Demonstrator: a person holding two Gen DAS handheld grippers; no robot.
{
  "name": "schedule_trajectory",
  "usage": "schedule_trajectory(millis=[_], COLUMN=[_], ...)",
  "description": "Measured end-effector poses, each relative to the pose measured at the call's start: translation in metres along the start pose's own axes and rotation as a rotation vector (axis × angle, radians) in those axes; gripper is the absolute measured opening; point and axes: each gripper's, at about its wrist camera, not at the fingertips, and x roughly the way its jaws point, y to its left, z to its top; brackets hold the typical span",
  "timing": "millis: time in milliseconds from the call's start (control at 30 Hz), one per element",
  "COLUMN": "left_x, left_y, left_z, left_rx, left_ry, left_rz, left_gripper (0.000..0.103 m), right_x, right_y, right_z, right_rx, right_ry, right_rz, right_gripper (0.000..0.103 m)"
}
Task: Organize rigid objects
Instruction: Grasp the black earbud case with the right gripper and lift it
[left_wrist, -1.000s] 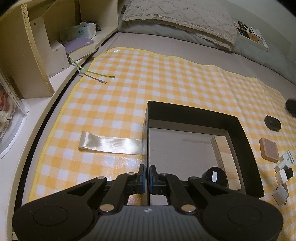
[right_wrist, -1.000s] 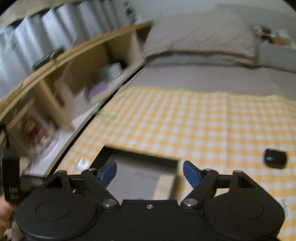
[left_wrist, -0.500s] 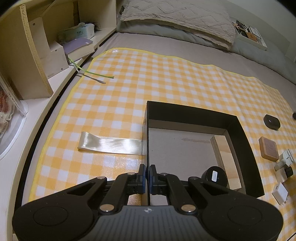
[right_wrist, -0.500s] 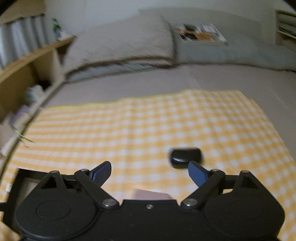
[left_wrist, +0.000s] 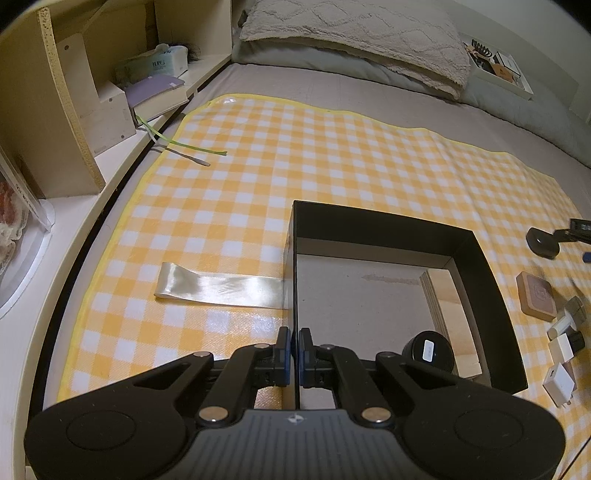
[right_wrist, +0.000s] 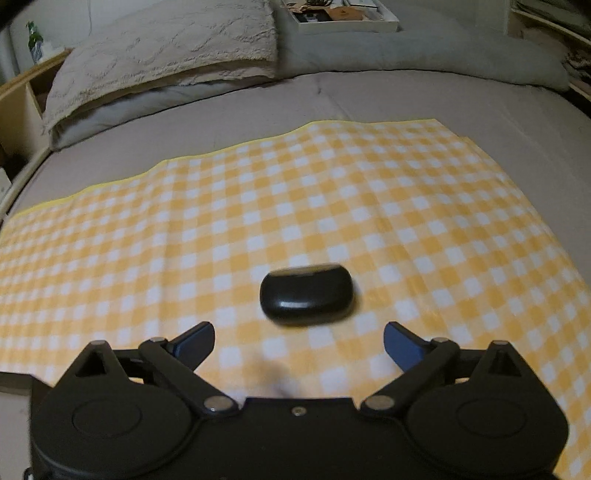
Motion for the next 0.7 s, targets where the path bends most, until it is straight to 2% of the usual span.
schedule_trajectory(millis=[100,267,367,467,533,700], left_x=[0.0,0.002,0.003,0.003,0.003,0.005], left_y=[0.0,0.001,0.002,0.004,0.005,0.007], left_z=[0.0,0.0,0.0,0.001,0.002,0.003], left_rx=[0.002,0.012,0.015,0.011,0.008,0.005], left_ry=[-0.002,-0.001,0.002,0.006,0.009,0.011], left_rz=[-0.001,-0.009,-0.018,-0.027,-0.032,-0.035], left_gripper=[0.004,0.004,0.005,0.005,0.005,0.005], right_x=[0.014,0.036,0.052,0.065,0.074,0.078], right_y=[0.009,0.02,0.024,0.026,0.022,0.009], right_z=[0.006,0.015,0.018,0.017,0.018,0.02], right_rx=[-0.06,-0.121,-0.175,-0.226,-0.223,-0.157], right_ry=[0.008,0.032,0.061,0.079,0.112,0.134], right_rz=[-0.027,-0.02,-0.022,-0.052,-0.054,-0.021], right_gripper=[0.099,0.098,0.091,0.09,0.081,0.081])
